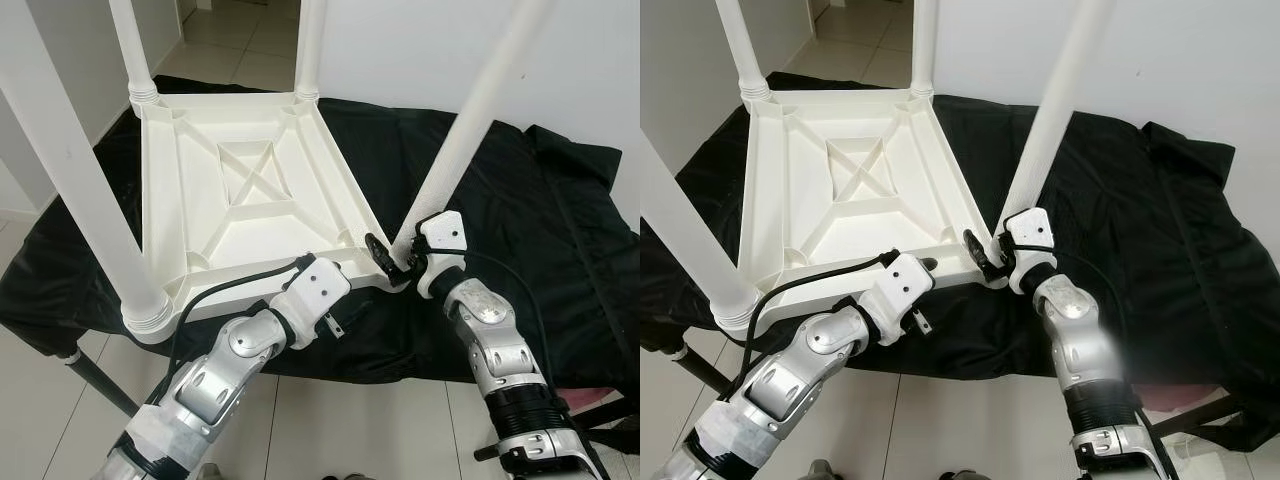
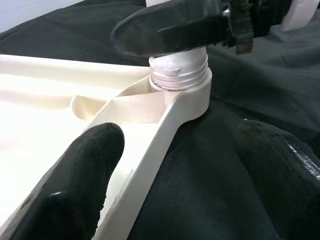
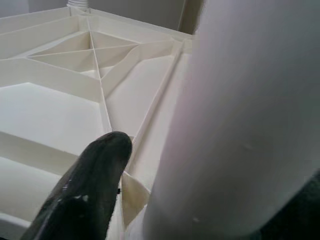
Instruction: Building children table
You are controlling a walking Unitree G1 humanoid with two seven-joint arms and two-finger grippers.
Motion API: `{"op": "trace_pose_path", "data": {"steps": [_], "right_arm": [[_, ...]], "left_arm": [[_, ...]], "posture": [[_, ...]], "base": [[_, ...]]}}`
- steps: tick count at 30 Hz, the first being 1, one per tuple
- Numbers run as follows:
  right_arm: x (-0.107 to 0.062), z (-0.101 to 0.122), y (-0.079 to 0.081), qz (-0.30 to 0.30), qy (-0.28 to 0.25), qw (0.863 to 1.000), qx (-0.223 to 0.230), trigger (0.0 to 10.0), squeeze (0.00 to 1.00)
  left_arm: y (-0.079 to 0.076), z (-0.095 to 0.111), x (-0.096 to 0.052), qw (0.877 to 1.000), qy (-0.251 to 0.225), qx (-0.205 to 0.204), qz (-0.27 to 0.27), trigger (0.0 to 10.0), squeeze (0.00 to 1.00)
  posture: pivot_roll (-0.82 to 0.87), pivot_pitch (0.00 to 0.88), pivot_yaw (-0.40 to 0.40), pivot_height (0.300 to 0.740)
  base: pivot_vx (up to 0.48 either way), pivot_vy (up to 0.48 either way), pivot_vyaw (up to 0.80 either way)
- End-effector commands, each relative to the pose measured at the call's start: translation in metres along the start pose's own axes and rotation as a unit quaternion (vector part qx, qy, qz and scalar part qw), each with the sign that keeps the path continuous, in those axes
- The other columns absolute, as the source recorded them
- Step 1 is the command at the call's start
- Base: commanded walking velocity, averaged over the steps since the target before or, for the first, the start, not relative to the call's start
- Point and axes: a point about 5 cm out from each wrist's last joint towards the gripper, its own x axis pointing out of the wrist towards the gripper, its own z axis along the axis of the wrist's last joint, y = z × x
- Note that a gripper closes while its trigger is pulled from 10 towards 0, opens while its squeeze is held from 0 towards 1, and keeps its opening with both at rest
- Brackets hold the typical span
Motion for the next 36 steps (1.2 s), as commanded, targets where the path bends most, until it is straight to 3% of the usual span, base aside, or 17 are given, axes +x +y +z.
{"op": "trace_pose_path", "data": {"steps": [1, 11, 12, 13, 14, 23, 28, 31, 33, 36], "right_arm": [[-0.006, -0.011, 0.002, 0.012, 0.019, 1.000, 0.007, 0.0, 0.00], [-0.013, -0.018, -0.003, 0.002, 0.031, 0.999, 0.008, 0.0, 0.00], [-0.014, -0.018, -0.005, -0.011, 0.034, 0.999, 0.006, 6.9, 0.00], [-0.015, -0.018, -0.006, -0.020, 0.037, 0.999, 0.003, 6.9, 0.00], [-0.015, -0.019, -0.007, -0.029, 0.039, 0.999, 0.007, 10.0, 0.00], [-0.015, -0.024, 0.001, -0.094, 0.045, 0.994, 0.044, 10.0, 0.00], [-0.012, -0.023, 0.018, -0.198, 0.057, 0.974, 0.089, 10.0, 0.00], [-0.011, -0.022, 0.022, -0.225, 0.058, 0.967, 0.101, 10.0, 0.00], [-0.012, -0.020, 0.030, -0.279, 0.062, 0.952, 0.106, 10.0, 0.00], [-0.013, -0.020, 0.033, -0.306, 0.065, 0.944, 0.101, 10.0, 0.00]], "left_arm": [[-0.004, 0.000, -0.001, 0.999, 0.001, 0.004, -0.036, 10.0, 0.00], [-0.005, 0.000, -0.002, 0.999, 0.002, 0.002, -0.036, 10.0, 0.00], [-0.005, 0.000, -0.001, 0.999, 0.002, 0.002, -0.036, 10.0, 0.00], [-0.005, 0.000, -0.001, 0.999, 0.002, 0.002, -0.037, 10.0, 0.00], [-0.005, -0.001, -0.001, 0.999, 0.002, 0.001, -0.037, 10.0, 0.00], [-0.009, -0.001, 0.000, 0.999, 0.002, -0.003, -0.040, 10.0, 0.00], [-0.009, -0.002, -0.001, 0.999, 0.003, -0.004, -0.040, 10.0, 0.00], [-0.009, -0.002, -0.001, 0.999, 0.003, -0.004, -0.041, 10.0, 0.00], [-0.010, -0.002, 0.000, 0.999, 0.003, -0.004, -0.042, 10.0, 0.00], [-0.010, -0.002, 0.000, 0.999, 0.002, -0.004, -0.042, 10.0, 0.00]], "posture": [[0.07, 0.083, -0.094, 0.740], [0.06, 0.091, -0.085, 0.740], [0.06, 0.091, -0.085, 0.740], [0.06, 0.091, -0.085, 0.740], [0.05, 0.093, -0.087, 0.740], [0.04, 0.098, -0.090, 0.740], [0.04, 0.101, -0.090, 0.740], [0.04, 0.101, -0.090, 0.740], [0.04, 0.102, -0.093, 0.740], [0.04, 0.102, -0.093, 0.740]], "base": [[0.000, 0.000, 0.00], [0.000, 0.000, 0.00], [0.000, 0.000, 0.00], [0.000, 0.000, 0.00], [0.000, 0.000, 0.00], [0.000, 0.000, 0.00], [0.000, 0.000, 0.00], [0.000, 0.000, 0.00], [0.000, 0.000, 0.00], [0.000, 0.000, 0.00]]}}
